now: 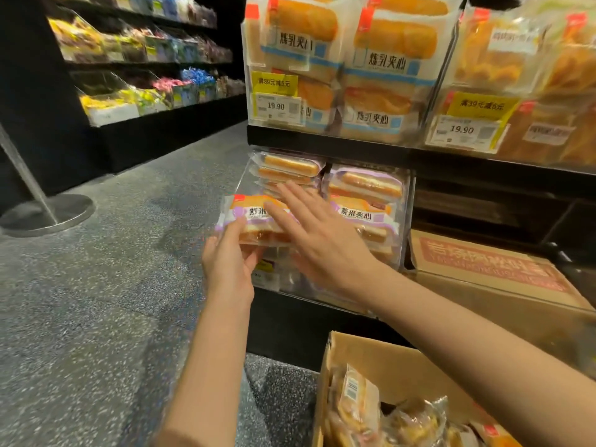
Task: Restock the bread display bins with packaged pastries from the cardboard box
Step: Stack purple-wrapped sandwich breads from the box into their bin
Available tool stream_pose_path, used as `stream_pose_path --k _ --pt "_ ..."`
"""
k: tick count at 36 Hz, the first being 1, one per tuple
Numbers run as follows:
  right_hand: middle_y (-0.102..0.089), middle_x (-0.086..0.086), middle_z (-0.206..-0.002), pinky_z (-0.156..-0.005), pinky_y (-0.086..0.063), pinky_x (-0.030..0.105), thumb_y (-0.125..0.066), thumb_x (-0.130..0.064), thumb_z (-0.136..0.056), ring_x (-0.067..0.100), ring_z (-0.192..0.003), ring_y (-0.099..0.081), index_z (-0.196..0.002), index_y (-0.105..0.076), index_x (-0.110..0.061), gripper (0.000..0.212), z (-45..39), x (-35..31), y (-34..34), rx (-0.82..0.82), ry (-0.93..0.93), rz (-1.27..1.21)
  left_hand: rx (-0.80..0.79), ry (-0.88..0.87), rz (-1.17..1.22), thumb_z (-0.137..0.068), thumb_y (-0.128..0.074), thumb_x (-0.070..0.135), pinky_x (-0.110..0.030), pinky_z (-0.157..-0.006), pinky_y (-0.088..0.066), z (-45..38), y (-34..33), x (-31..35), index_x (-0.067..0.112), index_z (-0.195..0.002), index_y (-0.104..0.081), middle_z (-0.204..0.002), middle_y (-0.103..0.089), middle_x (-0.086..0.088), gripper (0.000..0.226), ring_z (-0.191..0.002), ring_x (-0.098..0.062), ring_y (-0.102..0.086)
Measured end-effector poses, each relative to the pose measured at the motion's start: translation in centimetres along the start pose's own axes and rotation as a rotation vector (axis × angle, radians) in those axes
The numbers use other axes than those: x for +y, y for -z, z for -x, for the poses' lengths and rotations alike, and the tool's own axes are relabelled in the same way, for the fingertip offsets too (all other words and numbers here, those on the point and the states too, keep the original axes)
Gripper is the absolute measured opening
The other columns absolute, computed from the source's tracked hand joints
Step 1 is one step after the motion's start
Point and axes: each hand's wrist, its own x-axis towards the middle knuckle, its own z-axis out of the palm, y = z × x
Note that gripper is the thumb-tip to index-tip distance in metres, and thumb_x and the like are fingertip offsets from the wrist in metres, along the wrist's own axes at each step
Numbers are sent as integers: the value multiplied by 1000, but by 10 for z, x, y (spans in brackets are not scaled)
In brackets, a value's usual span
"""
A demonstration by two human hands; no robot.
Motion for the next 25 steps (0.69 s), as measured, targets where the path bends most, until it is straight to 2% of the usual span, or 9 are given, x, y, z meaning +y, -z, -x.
stream_pose_path --k 2,4,5,8,10,13,18,21,25 --pt "-43 30 -141 -104 -39 53 -49 -22 -82 43 -131 -43 -141 -42 1 64 -11 -6 -3 -70 63 -70 -17 1 -3 -89 -64 11 -22 -56 -54 -1 -1 1 7 -120 -58 -97 -69 -8 32 -83 -17 -69" --pt "-50 34 -132 -96 -45 54 -27 -22 -82 47 -122 -51 -137 -46 4 64 -22 -8 -4 -119 59 -104 -33 -24 -81 -91 -64 18 -26 -68 -56 -2 -1 3 8 -117 -62 -99 -70 -8 28 -91 -21 -68" --pt "-50 35 -131 -97 -44 55 -27 -19 -83 48 -121 -51 -137 -46 4 62 -27 -8 -8 -134 40 -98 -48 -38 -133 -91 -63 25 -29 -77 -55 -3 0 4 11 -113 -65 -101 -71 -8 26 -96 -21 -68" --pt "-41 34 -140 -103 -38 54 -59 -3 -83 47 -130 -42 -144 -37 -1 65 -41 -3 -26 -164 6 2 -100 -40 -200 -96 -50 37 -28 -92 -46 -4 -2 11 19 -102 -65 -108 -67 -1 24 -105 -14 -62" --pt "-26 27 -151 -112 -29 50 -62 -11 -87 40 -140 -27 -152 -19 -11 78 -47 1 -39 -270 -57 32 -88 -70 -213 -99 -44 36 -27 -98 -39 -8 -4 11 19 -115 -58 -114 -58 1 28 -112 -13 -53" --pt "-14 18 -157 -116 -16 53 -46 -30 -94 35 -145 -11 -152 -5 -22 72 -52 6 -52 -396 -223 -15 -34 -131 -243 -99 -43 25 -26 -95 -38 -13 -4 7 22 -120 -50 -109 -55 6 21 -111 -11 -51" --pt "-3 20 -160 -117 8 51 -23 -52 -99 32 -148 4 -154 -9 -23 64 -61 2 -57 -266 -300 8 26 -130 -230 -99 -42 15 -25 -91 -39 -19 -3 4 14 -123 -52 -107 -56 1 26 -107 -12 -53" --pt "3 16 -160 -117 9 49 -24 -54 -99 29 -148 9 -154 -4 -26 65 -63 -5 -63 -198 -284 -25 52 -131 -209 -99 -40 14 -25 -90 -39 -27 0 2 15 -119 -52 -101 -56 3 23 -107 -12 -53" --pt "5 16 -161 -118 5 52 -21 -61 -96 34 -147 10 -154 1 -28 70 -60 -7 -78 -315 -254 -37 95 -132 -196 -100 -38 15 -22 -82 -42 -32 2 -1 12 -125 -53 -112 -57 0 29 -108 -12 -54"
